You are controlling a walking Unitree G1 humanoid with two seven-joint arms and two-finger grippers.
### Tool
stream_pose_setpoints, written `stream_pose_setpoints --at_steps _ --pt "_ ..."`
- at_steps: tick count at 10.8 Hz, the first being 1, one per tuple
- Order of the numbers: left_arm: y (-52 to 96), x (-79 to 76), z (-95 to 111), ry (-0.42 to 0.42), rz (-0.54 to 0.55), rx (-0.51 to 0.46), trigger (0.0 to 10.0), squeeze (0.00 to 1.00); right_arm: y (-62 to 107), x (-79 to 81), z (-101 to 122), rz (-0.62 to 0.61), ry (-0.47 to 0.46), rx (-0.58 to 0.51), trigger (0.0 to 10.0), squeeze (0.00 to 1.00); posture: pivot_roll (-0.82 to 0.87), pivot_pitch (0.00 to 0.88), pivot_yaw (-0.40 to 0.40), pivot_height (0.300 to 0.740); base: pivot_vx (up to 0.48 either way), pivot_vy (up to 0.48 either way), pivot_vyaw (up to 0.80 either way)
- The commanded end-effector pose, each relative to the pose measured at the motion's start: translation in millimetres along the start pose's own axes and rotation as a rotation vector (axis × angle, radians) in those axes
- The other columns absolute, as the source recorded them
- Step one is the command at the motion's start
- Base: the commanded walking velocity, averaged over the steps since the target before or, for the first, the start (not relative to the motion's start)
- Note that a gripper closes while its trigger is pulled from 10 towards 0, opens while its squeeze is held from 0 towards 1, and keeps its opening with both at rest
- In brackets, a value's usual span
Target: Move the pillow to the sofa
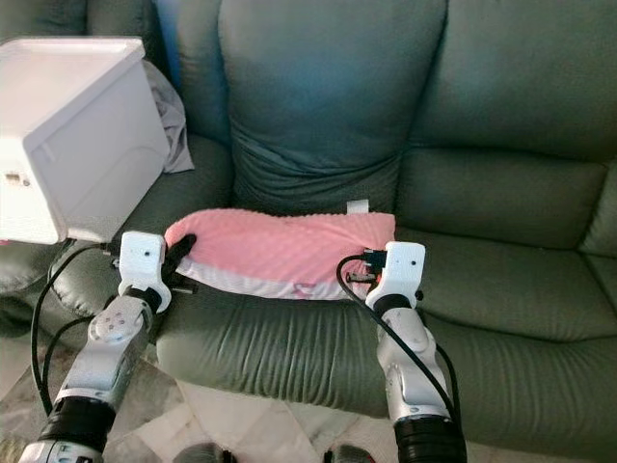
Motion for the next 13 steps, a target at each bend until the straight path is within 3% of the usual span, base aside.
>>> stream_pose_setpoints --at_steps 1,4,13 --pt "-1.6 5.1 8.3 -0.006 0.018 -0.031 10.0 0.0 -1.9 -1.0 3.7 0.005 0.005 -0.013 10.0 0.0 0.0 0.017 0.01 0.665 0.0 0.0 0.0" --pt "-5.2 0.0 13.9 0.009 0.01 -0.048 10.0 0.0 -4.2 -2.6 6.3 0.003 0.016 -0.018 10.0 0.0 -0.01 0.003 0.007 0.63 0.0 0.0 0.0" --pt "1.3 -17.9 25.7 0.041 -0.076 -0.107 10.0 0.0 -5.1 -7.6 4.0 -0.005 0.027 -0.022 10.0 0.0 0.0 0.0 0.012 0.63 0.027 0.0 0.0"
Point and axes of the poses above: a point about 5 cm out from each wrist's last joint towards the gripper, its own y axis pointing back from the gripper into the wrist, its own z axis along the axis of the wrist's last joint, x = y × z, the point moved 5 cm from there along -y, pointing out of the wrist towards the gripper, and after that the axes turned 3 degrees about y, right-handed, at the moved point
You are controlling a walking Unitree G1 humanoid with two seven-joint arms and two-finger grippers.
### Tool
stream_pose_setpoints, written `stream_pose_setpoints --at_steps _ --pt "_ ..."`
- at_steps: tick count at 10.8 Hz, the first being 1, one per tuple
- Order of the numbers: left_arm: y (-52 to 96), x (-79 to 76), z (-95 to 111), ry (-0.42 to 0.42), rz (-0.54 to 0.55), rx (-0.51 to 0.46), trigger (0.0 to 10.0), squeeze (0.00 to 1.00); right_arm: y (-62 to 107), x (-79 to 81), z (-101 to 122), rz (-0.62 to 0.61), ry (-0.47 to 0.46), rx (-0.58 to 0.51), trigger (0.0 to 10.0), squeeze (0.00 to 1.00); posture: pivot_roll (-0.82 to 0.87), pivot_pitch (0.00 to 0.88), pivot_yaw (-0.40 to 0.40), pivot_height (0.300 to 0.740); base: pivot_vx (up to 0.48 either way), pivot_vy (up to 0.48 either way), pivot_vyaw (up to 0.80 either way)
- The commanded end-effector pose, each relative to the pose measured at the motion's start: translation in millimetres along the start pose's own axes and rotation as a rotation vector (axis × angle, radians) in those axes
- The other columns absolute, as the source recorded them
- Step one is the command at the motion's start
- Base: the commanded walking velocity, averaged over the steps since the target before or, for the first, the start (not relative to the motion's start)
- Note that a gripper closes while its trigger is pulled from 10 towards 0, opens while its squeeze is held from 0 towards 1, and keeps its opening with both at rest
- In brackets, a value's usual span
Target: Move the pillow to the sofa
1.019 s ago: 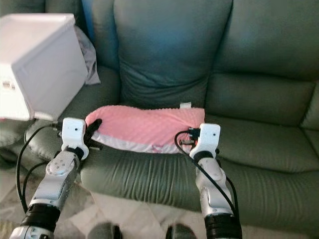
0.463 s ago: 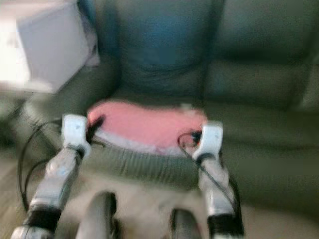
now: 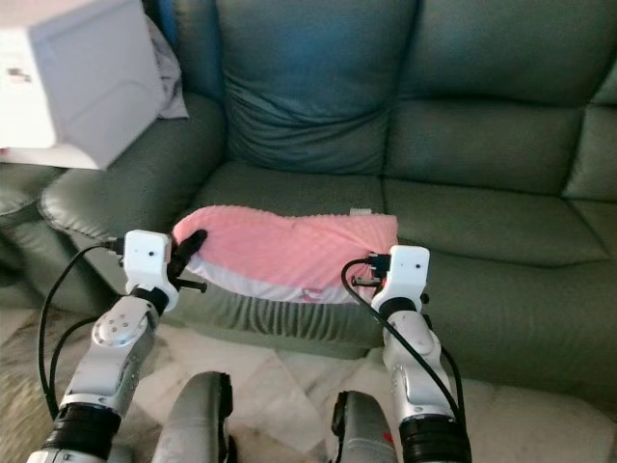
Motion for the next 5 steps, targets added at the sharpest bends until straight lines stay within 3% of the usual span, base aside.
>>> stream_pose_setpoints --at_steps 1,5 --pt "-1.8 -1.5 13.2 -0.002 -0.009 -0.045 10.0 0.0 -2.5 0.9 8.4 0.001 0.001 -0.031 10.0 0.0 0.0 0.0 0.012 0.63 0.262 0.0 0.0" --pt "-2.1 -2.3 13.6 0.005 -0.011 -0.047 10.0 0.0 -2.2 0.9 8.3 0.005 0.01 -0.032 10.0 0.0 0.0 0.0 0.012 0.63 0.304 0.0 0.0"
Point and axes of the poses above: a point about 5 cm out from each wrist's last joint towards the gripper, its own y axis pointing back from the gripper into the wrist, its own z axis along the axis of the wrist's last joint, x = y × z, the point moved 5 cm from there along -y, pointing out of the wrist towards the gripper, and after that the axes turned 3 degrees about y, right-handed, at the moved point
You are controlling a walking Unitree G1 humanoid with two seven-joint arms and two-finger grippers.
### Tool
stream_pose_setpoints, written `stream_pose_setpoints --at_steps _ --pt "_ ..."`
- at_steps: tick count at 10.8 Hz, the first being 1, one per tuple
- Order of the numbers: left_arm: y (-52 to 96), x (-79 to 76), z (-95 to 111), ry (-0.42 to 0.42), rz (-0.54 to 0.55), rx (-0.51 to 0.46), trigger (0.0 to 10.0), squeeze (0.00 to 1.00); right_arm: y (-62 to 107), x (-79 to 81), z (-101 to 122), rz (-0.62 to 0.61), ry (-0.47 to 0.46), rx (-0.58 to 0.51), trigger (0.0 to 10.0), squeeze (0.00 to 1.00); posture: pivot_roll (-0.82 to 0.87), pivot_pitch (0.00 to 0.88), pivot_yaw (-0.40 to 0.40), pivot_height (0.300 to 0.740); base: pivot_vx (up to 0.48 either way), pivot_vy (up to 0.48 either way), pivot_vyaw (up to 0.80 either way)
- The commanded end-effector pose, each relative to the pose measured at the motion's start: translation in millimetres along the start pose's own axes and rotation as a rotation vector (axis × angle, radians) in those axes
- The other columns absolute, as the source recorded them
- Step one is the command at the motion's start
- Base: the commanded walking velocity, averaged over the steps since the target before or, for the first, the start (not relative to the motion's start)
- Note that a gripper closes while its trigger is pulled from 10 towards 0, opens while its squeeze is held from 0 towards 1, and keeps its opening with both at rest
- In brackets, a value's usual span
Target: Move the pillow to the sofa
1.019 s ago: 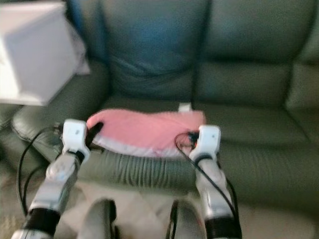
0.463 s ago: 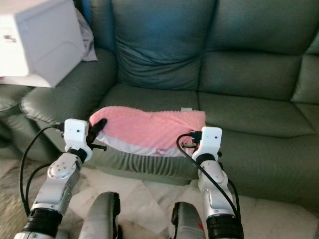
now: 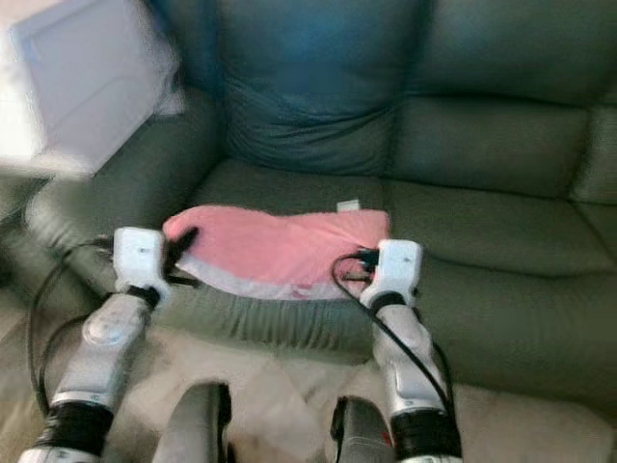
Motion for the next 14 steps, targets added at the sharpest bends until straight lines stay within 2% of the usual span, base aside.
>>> stream_pose_setpoints --at_steps 1,4,7,9,11,14 --pt "-2.4 -10.9 9.8 0.005 -0.032 -0.035 10.0 0.0 1.6 -11.2 3.8 -0.027 0.012 -0.015 10.0 0.0 -0.01 0.0 0.011 0.63 0.315 0.0 0.0" --pt "-2.7 -12.1 7.2 0.002 -0.03 -0.025 10.0 0.0 4.1 -10.8 1.6 -0.026 0.015 -0.01 10.0 0.0 -0.01 0.001 0.01 0.63 0.196 0.0 0.0" --pt "-1.8 -4.2 5.9 -0.004 -0.005 -0.019 10.0 0.0 6.4 -11.6 -2.9 -0.022 0.016 0.006 10.0 0.0 -0.01 0.03 0.005 0.63 0.161 0.0 0.0" --pt "-2.7 -4.8 1.1 -0.021 0.015 -0.003 10.0 0.0 3.0 -15.8 -7.5 -0.01 0.044 0.032 10.0 0.0 0.0 0.049 0.004 0.63 0.0 0.0 0.0" --pt "-10.3 -2.9 -3.0 -0.007 0.042 0.009 10.0 0.0 -5.8 -23.2 -2.4 -0.005 0.06 0.038 10.0 0.0 -0.01 0.097 0.0 0.63 0.0 0.0 0.0" --pt "-25.7 23.0 -7.1 -0.034 0.132 0.053 10.0 0.0 -23.2 -23.4 14.0 0.003 0.066 0.015 10.0 0.0 -0.01 0.174 -0.004 0.63 0.0 0.0 0.0"
Point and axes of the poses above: a point about 5 cm out from each wrist's last joint towards the gripper, its own y axis pointing back from the gripper into the wrist, its own z axis along the axis of the wrist's last joint, x = y × z, the point moved 5 cm from there along -y, pointing out of the wrist towards the gripper, and after that the axes turned 3 degrees about y, right-handed, at the moved point
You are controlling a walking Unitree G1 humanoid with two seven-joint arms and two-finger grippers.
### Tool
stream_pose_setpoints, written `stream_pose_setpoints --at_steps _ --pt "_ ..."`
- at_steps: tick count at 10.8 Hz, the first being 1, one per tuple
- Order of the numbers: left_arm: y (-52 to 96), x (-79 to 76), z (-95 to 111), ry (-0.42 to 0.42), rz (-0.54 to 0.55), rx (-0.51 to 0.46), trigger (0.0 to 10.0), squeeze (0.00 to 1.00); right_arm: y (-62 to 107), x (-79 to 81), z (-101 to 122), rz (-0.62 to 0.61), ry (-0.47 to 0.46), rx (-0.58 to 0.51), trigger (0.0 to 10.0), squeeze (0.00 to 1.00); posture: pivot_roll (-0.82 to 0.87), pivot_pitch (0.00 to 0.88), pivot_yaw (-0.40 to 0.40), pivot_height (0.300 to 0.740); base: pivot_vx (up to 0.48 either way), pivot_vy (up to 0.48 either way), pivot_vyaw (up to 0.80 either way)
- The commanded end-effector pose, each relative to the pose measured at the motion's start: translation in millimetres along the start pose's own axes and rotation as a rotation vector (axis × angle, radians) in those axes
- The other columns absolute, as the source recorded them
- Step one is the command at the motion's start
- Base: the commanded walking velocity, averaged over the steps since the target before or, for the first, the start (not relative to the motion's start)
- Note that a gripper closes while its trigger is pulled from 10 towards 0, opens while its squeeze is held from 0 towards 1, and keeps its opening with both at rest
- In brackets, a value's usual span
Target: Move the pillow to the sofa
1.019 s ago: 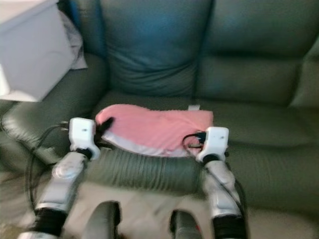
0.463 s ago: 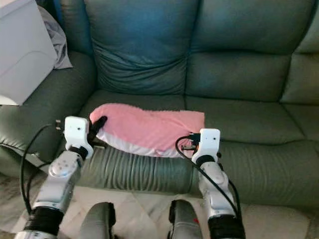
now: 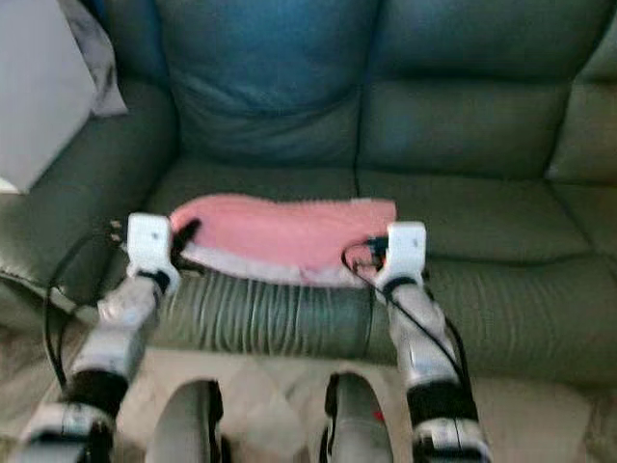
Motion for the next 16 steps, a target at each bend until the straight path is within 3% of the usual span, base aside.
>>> stream_pose_setpoints --at_steps 1,3,5,8,10,12,13,14,16 --pt "-2.4 15.9 -1.8 -0.007 0.059 0.011 10.0 0.0 -4.0 -5.0 5.7 -0.013 0.0 -0.011 10.0 0.0 -0.02 0.207 -0.001 0.63 0.0 0.0 0.0" --pt "-18.9 39.5 -0.7 -0.071 0.107 0.07 10.0 0.0 -30.5 12.2 21.0 0.046 -0.004 0.003 10.0 0.0 -0.02 0.264 -0.004 0.63 0.0 0.0 0.0" --pt "-20.8 61.7 0.0 -0.138 0.146 0.109 10.0 0.0 -41.9 20.0 29.0 0.059 -0.03 0.012 10.0 0.0 -0.02 0.293 -0.02 0.63 0.0 0.0 0.0" --pt "-16.2 96.1 3.1 -0.186 0.232 0.135 10.0 0.0 -46.0 40.6 24.1 0.126 -0.049 0.029 10.0 0.0 -0.03 0.3 -0.03 0.63 0.0 0.0 0.0" --pt "-11.1 108.3 -1.5 -0.238 0.252 0.164 10.0 0.0 -42.1 60.1 8.8 0.185 -0.053 0.058 10.0 0.0 -0.04 0.299 -0.04 0.63 0.0 0.0 0.0" --pt "-10.5 110.3 -2.9 -0.24 0.254 0.176 10.0 0.0 -40.1 69.0 2.8 0.21 -0.044 0.068 10.0 0.0 -0.04 0.285 -0.047 0.63 0.0 0.0 0.0" --pt "-11.3 106.4 -4.5 -0.232 0.232 0.18 10.0 0.09 -40.3 68.8 1.8 0.212 -0.044 0.068 10.0 1.0 -0.04 0.282 -0.048 0.63 0.0 0.0 0.0" --pt "-11.5 102.6 -7.4 -0.215 0.21 0.189 10.0 1.0 -40.0 70.3 2.0 0.223 -0.056 0.064 10.0 1.0 -0.04 0.278 -0.048 0.63 0.0 0.0 0.0" --pt "-12.5 97.8 -7.7 -0.217 0.186 0.182 10.0 1.0 -39.1 68.6 2.6 0.222 -0.057 0.049 10.0 1.0 -0.05 0.27 -0.047 0.63 0.0 0.0 0.0"
Point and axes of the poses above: a point about 5 cm out from each wrist's last joint towards the gripper, its own y axis pointing back from the gripper into the wrist, its own z axis along the axis of the wrist's last joint, x = y × z, the point moved 5 cm from there along -y, pointing out of the wrist towards the gripper, and after that the axes turned 3 degrees about y, right-handed, at the moved point
